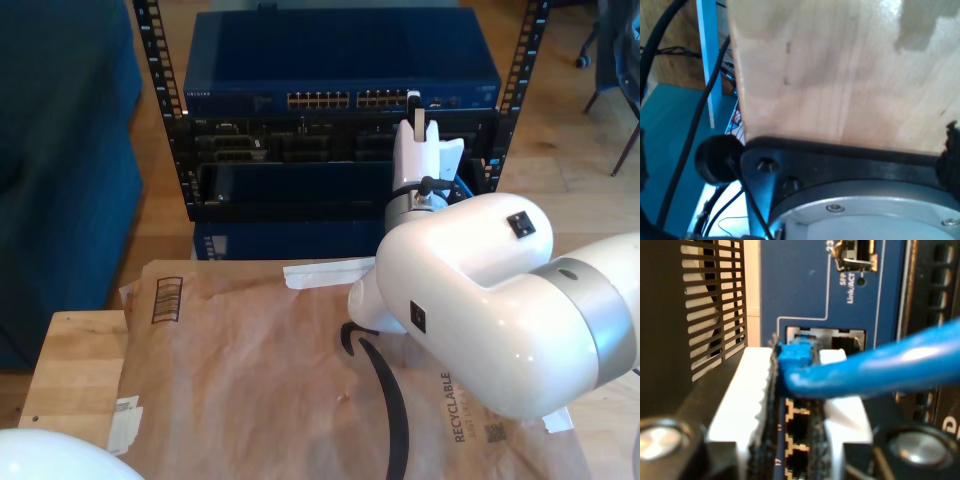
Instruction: Grab the cable and plug it in
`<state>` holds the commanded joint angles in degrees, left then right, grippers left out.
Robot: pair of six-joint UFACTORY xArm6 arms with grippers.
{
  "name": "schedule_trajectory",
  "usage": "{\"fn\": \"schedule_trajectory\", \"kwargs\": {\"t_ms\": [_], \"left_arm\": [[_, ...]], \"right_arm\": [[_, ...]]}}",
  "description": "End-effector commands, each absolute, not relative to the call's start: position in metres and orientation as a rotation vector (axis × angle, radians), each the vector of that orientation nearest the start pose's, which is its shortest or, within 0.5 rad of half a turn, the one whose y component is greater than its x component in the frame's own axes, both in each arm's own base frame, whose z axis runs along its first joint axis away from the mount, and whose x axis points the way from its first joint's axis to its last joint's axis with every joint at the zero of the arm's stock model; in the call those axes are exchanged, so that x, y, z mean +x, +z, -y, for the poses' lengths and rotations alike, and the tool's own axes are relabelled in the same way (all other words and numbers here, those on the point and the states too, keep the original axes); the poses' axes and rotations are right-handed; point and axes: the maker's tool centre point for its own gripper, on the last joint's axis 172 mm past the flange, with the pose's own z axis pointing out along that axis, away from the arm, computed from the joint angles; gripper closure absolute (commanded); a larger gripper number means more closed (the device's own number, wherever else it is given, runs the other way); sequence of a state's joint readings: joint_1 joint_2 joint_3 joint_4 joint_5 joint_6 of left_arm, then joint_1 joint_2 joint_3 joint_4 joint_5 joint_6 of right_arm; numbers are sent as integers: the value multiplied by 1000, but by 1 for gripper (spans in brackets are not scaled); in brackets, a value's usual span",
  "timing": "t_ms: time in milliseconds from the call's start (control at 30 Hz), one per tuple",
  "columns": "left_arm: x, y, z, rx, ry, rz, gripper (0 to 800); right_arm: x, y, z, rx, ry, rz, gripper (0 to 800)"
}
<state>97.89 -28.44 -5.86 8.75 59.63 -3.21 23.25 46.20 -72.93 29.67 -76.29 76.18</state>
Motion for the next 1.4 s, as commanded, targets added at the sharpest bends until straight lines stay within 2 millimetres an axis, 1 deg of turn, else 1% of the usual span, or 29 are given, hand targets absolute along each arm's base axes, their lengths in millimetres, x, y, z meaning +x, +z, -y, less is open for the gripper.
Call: {"fn": "schedule_trajectory", "kwargs": {"t_ms": [100, 133, 200, 267, 333, 367, 433, 500, 567, 633, 667, 733, 800, 833, 867, 933, 1000, 1033, 1100, 1167, 1200, 1300, 1367, 1400], "left_arm": [[-46, 29, -119, 1920, -552, -2095, 1], [-46, 29, -119, 1920, -552, -2095, 1], [-46, 29, -119, 1920, -552, -2095, 1], [-46, 29, -119, 1920, -552, -2095, 1], [-46, 29, -119, 1920, -552, -2095, 1], [-46, 29, -119, 1920, -552, -2095, 1], [-46, 29, -119, 1920, -552, -2095, 1], [-46, 29, -119, 1920, -552, -2095, 1], [-46, 29, -119, 1920, -552, -2095, 1], [-46, 29, -119, 1920, -552, -2095, 1], [-46, 29, -119, 1920, -552, -2095, 1], [-46, 29, -119, 1920, -552, -2095, 1], [-46, 29, -119, 1920, -552, -2095, 1], [-46, 29, -119, 1920, -552, -2095, 1], [-46, 29, -119, 1920, -552, -2095, 1], [-46, 29, -119, 1920, -552, -2095, 1], [-46, 29, -119, 1920, -552, -2095, 1], [-46, 29, -119, 1920, -552, -2095, 1], [-46, 29, -119, 1920, -552, -2095, 1], [-46, 29, -119, 1920, -552, -2095, 1], [-46, 29, -119, 1920, -552, -2095, 1], [-46, 29, -119, 1920, -552, -2095, 1], [-46, 29, -119, 1920, -552, -2095, 1], [-46, 29, -119, 1920, -552, -2095, 1]], "right_arm": [[675, 265, -138, -1064, -1372, -1160, 495], [672, 265, -137, -1071, -1372, -1162, 460], [664, 274, -133, -1074, -1371, -1166, 434], [656, 272, -130, -1091, -1370, -1176, 434], [646, 282, -126, -1101, -1366, -1180, 428], [640, 282, -124, -1117, -1359, -1189, 423], [627, 278, -120, -1173, -1328, -1224, 407], [614, 267, -119, -1253, -1269, -1274, 398], [602, 263, -117, -1313, -1210, -1319, 360], [591, 257, -116, -1373, -1142, -1364, 281], [586, 256, -116, -1397, -1107, -1385, 271], [577, 259, -117, -1431, -1049, -1412, 247], [569, 262, -116, -1465, -993, -1435, 243], [566, 268, -117, -1474, -965, -1441, 235], [565, 274, -113, -1487, -945, -1453, 230], [560, 273, -91, -1551, -907, -1498, 152], [554, 275, -64, -1600, -875, -1543, 149], [551, 273, -50, -1622, -849, -1573, 132], [540, 264, -26, -1675, -778, -1637, 70], [523, 259, 11, -1731, -722, -1696, 41], [511, 255, 32, -1773, -702, -1716, 3], [481, 244, 92, -1869, -666, -1764, 4], [460, 241, 134, -1903, -676, -1796, 4], [446, 236, 153, -1919, -668, -1818, 4]]}}
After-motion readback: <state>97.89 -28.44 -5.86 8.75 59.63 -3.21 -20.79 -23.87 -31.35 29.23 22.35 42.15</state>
